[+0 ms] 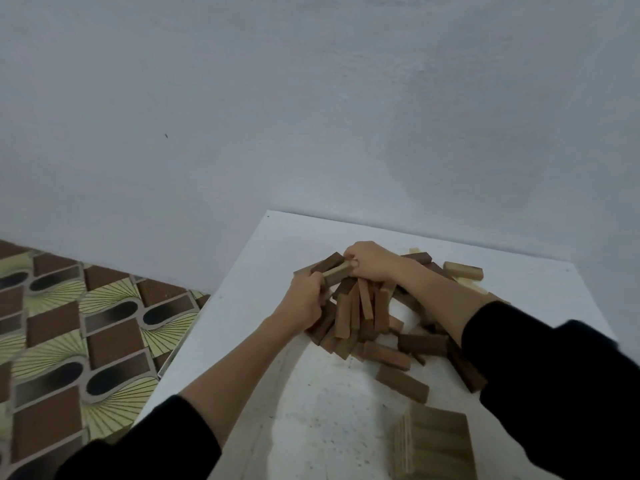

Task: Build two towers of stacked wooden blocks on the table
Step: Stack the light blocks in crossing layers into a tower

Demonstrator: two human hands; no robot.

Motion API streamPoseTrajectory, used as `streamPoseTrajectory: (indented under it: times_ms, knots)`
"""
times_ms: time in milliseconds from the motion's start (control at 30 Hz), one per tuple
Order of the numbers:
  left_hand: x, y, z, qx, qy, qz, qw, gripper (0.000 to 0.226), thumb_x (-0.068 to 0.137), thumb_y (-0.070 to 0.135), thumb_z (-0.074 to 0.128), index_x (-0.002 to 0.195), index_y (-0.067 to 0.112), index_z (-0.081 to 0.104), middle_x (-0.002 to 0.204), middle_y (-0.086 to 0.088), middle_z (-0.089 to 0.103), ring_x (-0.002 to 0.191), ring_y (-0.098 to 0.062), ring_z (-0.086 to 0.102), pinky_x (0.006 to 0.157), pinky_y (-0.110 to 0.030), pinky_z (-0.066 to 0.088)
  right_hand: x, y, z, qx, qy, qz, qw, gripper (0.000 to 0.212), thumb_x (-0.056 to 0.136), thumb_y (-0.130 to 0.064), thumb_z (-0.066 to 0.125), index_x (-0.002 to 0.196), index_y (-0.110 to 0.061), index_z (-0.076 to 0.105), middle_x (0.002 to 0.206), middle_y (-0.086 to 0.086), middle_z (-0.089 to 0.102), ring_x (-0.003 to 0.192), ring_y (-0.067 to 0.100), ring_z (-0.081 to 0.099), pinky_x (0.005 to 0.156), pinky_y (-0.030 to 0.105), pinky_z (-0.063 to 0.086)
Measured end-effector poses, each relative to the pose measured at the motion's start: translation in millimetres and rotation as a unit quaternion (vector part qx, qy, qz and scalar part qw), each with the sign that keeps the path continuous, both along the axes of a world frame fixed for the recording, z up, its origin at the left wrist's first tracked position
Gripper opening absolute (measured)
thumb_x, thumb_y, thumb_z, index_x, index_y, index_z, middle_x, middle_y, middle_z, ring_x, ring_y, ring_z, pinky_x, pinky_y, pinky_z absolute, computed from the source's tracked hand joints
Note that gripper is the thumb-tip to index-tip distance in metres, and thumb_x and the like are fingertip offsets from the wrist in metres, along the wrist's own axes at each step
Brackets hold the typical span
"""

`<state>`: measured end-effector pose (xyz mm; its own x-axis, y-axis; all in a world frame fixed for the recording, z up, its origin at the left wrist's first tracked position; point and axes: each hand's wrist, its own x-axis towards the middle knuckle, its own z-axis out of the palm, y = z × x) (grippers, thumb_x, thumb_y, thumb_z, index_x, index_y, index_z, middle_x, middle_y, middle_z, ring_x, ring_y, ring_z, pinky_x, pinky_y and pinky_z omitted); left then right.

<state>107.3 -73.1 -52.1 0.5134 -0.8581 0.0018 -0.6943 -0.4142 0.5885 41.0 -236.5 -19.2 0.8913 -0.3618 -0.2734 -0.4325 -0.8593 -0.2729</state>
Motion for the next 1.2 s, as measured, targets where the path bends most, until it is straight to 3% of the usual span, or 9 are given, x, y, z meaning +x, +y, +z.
streamPoseTrajectory:
  times_ms: [167,333,467,633,767,833,900,1000,1200]
  knots:
    - [-1,-5,-4,0.038,0.031,0.035,0.998,0.016,0.088,0.0,0.046,0.104,0.002,0.051,0.103,-0.015,0.061,0.094,-0.029,0.059,0.083,-0.039,0.048,7,-5,-4,0.024,-0.01,-0.003,1.0,0.034,0.082,-0.015,0.068,0.111,-0.005,0.052,0.112,0.011,0.049,0.096,0.022,0.044,0.073,0.027,0.032]
    - [-3,-6,-8,0.06,0.01,0.026,0.998,0.023,0.089,0.001,0.044,0.104,0.001,0.06,0.112,-0.015,0.056,0.101,-0.028,0.053,0.085,-0.031,0.045,4,-8,-5,0.044,-0.035,-0.006,0.998,0.032,0.075,-0.012,0.074,0.091,-0.011,0.046,0.097,0.006,0.047,0.085,0.019,0.041,0.06,0.025,0.03]
    - [-3,-2,-9,0.047,0.022,0.038,0.998,0.023,0.09,0.004,0.042,0.101,0.006,0.062,0.111,-0.009,0.052,0.106,-0.028,0.048,0.085,-0.028,0.04,1,-9,-3,0.058,-0.054,-0.013,0.997,0.03,0.073,-0.002,0.072,0.086,-0.011,0.047,0.095,0.007,0.053,0.083,0.02,0.045,0.064,0.029,0.035]
    - [-4,4,-1,0.018,0.055,0.082,0.995,0.013,0.092,0.014,0.049,0.093,0.008,0.061,0.089,-0.001,0.059,0.081,-0.018,0.053,0.068,-0.026,0.042,-3,-9,-1,0.041,-0.061,-0.021,0.997,0.027,0.075,0.004,0.066,0.083,-0.013,0.046,0.087,0.002,0.049,0.077,0.018,0.043,0.053,0.022,0.03]
    - [-5,8,11,-0.048,0.09,0.12,0.988,0.013,0.091,0.02,0.056,0.093,0.011,0.066,0.081,0.002,0.062,0.075,-0.015,0.056,0.069,-0.025,0.045,-10,-5,9,0.088,-0.133,-0.073,0.984,0.018,0.076,0.004,0.06,0.085,-0.01,0.051,0.089,0.004,0.055,0.075,0.017,0.046,0.057,0.023,0.034]
    - [-7,10,21,-0.119,0.156,0.144,0.97,0.008,0.087,0.015,0.062,0.091,0.01,0.068,0.082,-0.002,0.065,0.078,-0.019,0.06,0.074,-0.028,0.05,-15,1,25,0.14,-0.177,-0.113,0.968,0.018,0.077,0.001,0.065,0.085,-0.01,0.055,0.084,-0.001,0.056,0.071,0.012,0.048,0.058,0.021,0.037]
    - [-10,11,33,-0.201,0.264,0.177,0.926,0.004,0.082,0.01,0.069,0.086,0.01,0.068,0.081,-0.009,0.067,0.078,-0.025,0.064,0.078,-0.037,0.056,-24,11,44,0.223,-0.213,-0.156,0.938,0.019,0.077,0.001,0.069,0.085,-0.01,0.056,0.077,-0.003,0.058,0.066,0.008,0.053,0.058,0.019,0.042]
    - [-20,13,53,-0.278,0.385,0.192,0.859,0.007,0.082,0.007,0.071,0.088,0.008,0.066,0.083,-0.013,0.068,0.078,-0.021,0.065,0.079,-0.037,0.056,-45,33,67,0.328,-0.244,-0.188,0.893,0.021,0.075,0.002,0.073,0.09,-0.003,0.059,0.075,0.002,0.065,0.059,0.006,0.062,0.054,0.017,0.047]
    - [-48,28,81,-0.333,0.466,0.135,0.808,0.018,0.083,-0.001,0.067,0.101,-0.002,0.062,0.085,-0.014,0.069,0.073,-0.02,0.067,0.067,-0.025,0.058,-78,70,92,0.336,-0.251,-0.196,0.887,0.023,0.07,0.004,0.076,0.081,-0.005,0.059,0.077,0.015,0.065,0.07,0.023,0.062,0.073,0.036,0.052]
